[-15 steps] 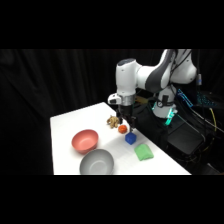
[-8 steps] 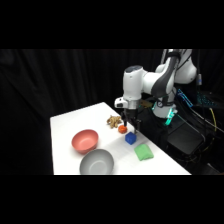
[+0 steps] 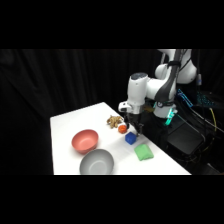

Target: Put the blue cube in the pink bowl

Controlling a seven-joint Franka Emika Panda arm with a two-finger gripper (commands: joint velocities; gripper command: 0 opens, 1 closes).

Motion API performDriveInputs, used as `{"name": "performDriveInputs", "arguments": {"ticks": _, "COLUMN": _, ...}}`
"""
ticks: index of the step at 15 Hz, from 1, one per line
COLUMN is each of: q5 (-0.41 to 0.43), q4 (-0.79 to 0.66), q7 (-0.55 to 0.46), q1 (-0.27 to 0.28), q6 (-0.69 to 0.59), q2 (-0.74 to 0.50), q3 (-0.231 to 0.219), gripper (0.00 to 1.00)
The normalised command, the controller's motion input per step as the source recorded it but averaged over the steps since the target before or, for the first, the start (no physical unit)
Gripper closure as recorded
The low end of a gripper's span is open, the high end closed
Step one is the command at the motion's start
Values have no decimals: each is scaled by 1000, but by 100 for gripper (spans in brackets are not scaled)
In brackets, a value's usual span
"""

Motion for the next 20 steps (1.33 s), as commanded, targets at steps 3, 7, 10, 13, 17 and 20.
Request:
{"name": "performDriveInputs", "arguments": {"ticks": 3, "q5": -132, "q4": 4, "q7": 161, "q1": 58, "q6": 273, "q2": 168, "q3": -53, "gripper": 0}}
{"name": "performDriveInputs", "arguments": {"ticks": 7, "q5": -148, "q4": 30, "q7": 147, "q1": 91, "q6": 269, "q2": 175, "q3": -105, "gripper": 0}}
{"name": "performDriveInputs", "arguments": {"ticks": 10, "q5": -143, "q4": 59, "q7": 135, "q1": 121, "q6": 245, "q2": 185, "q3": -142, "gripper": 0}}
{"name": "performDriveInputs", "arguments": {"ticks": 13, "q5": -77, "q4": 87, "q7": 82, "q1": 115, "q6": 220, "q2": 186, "q3": -109, "gripper": 0}}
{"name": "performDriveInputs", "arguments": {"ticks": 17, "q5": -65, "q4": 112, "q7": 65, "q1": 127, "q6": 184, "q2": 182, "q3": -126, "gripper": 0}}
{"name": "performDriveInputs", "arguments": {"ticks": 20, "q5": -72, "q4": 102, "q7": 78, "q1": 145, "q6": 149, "q2": 152, "q3": -159, "gripper": 13}}
